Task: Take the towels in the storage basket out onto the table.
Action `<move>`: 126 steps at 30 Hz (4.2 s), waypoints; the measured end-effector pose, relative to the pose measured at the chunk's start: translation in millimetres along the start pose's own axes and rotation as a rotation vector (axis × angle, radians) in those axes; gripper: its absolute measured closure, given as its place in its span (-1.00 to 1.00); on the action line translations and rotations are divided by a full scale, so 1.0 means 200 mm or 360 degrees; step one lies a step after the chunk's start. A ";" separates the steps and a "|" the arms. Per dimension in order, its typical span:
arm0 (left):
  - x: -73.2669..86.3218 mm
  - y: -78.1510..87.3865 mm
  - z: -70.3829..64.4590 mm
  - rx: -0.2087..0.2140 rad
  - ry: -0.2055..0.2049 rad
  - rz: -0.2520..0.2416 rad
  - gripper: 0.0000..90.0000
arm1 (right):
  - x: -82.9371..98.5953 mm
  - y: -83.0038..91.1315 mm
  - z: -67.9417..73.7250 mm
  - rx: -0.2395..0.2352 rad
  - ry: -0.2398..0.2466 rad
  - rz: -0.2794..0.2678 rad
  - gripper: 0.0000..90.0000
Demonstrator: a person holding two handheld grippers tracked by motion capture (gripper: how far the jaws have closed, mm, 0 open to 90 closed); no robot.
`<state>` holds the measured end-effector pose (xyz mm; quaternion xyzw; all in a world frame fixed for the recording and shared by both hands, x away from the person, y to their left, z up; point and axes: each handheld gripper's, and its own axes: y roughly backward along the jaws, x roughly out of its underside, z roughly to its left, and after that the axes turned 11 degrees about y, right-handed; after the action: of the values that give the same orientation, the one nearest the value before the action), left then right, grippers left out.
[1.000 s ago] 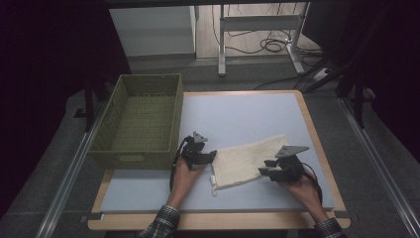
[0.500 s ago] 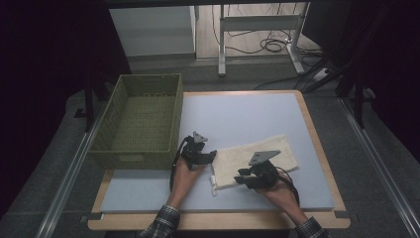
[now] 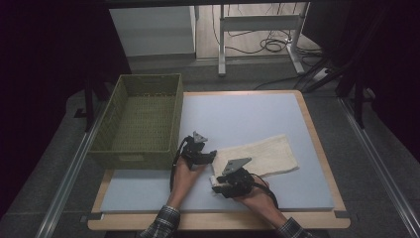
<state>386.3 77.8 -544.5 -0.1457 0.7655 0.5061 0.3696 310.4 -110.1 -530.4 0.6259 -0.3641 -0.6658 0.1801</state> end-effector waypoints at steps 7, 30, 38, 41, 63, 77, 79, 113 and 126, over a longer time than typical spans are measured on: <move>0.00 0.00 -0.01 -0.0006 -0.0033 -0.0004 -0.14 | -0.02 0.00 0.05 0.0174 0.0113 0.0086 0.84; -0.06 0.12 -0.08 0.0075 -0.0056 -0.0217 0.94 | -0.04 0.11 -0.04 0.0015 -0.0134 -0.0222 0.90; -0.14 0.07 -0.18 0.0075 -0.0148 -0.0233 0.93 | 0.01 0.23 -0.09 0.0100 -0.0172 -0.0257 0.90; -0.17 0.04 -0.21 0.0083 -0.0171 -0.0235 0.93 | 0.04 0.26 -0.11 0.0133 -0.0184 -0.0248 0.89; -0.34 -0.18 -0.50 0.0219 -0.0332 -0.0213 0.93 | 0.33 0.52 -0.22 0.0353 -0.0363 -0.0287 0.89; -0.48 -0.32 -0.68 0.0307 -0.0407 -0.0175 0.93 | 0.48 0.69 -0.29 0.0500 -0.0454 -0.0261 0.89; -0.50 -0.35 -0.72 0.0312 -0.0423 -0.0163 0.92 | 0.50 0.72 -0.31 0.0517 -0.0473 -0.0259 0.89; -0.53 -0.38 -0.71 0.0302 -0.0334 -0.0154 0.04 | 0.74 0.92 -0.40 0.0716 -0.0614 -0.0155 0.58; -0.38 -0.29 -0.55 0.0206 -0.0333 -0.0061 -0.05 | 0.63 0.89 -0.44 0.0727 -0.0557 -0.0130 0.39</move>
<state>426.5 -57.3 -505.0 -0.0826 0.7509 0.4610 0.4656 337.1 -339.4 -488.7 0.5399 -0.5047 -0.6711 -0.0581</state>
